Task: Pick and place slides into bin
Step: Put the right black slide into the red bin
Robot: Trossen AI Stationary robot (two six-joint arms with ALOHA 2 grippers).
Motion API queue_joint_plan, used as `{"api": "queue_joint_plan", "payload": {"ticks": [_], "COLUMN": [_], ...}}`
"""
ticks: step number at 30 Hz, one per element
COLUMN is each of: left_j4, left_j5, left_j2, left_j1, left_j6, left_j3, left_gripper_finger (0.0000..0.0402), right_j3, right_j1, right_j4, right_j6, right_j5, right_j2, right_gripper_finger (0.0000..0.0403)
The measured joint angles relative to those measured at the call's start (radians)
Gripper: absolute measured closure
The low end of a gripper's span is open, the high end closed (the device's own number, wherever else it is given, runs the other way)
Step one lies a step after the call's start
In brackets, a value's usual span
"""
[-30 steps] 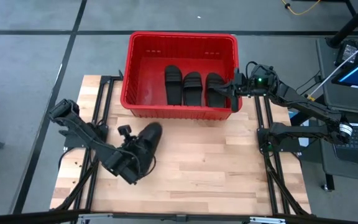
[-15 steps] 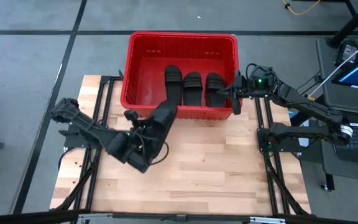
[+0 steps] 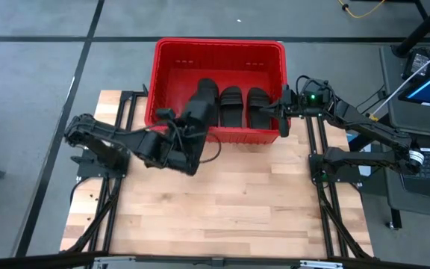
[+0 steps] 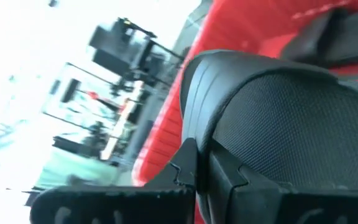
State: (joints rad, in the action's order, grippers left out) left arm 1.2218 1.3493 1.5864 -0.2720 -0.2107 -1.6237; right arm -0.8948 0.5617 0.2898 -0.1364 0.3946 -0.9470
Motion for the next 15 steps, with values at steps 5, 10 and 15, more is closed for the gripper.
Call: {"api": "queue_joint_plan", "payload": {"ticks": [5,10,15], "left_j4": [-0.046,-0.049,-0.049], "left_j5": [0.063,0.043,0.009], "left_j2": [0.000,0.000,-0.001], "left_j1": [0.069,0.152,0.274], "left_j6": [0.173,0.343,0.492], "left_j3": [-0.049,-0.102,-0.147], "left_gripper_finger": [0.0396,0.0396,0.0396], "right_j3": [0.000,0.000,0.000], "right_j1": [0.000,0.000,0.000], "right_j4": [0.000,-0.004,-0.078], "right_j6": [-0.001,-0.003,-0.005], "right_j5": [0.000,0.000,0.001], "right_j2": [0.000,0.000,0.000], "right_gripper_finger": [0.0397,0.0397,0.0397]}}
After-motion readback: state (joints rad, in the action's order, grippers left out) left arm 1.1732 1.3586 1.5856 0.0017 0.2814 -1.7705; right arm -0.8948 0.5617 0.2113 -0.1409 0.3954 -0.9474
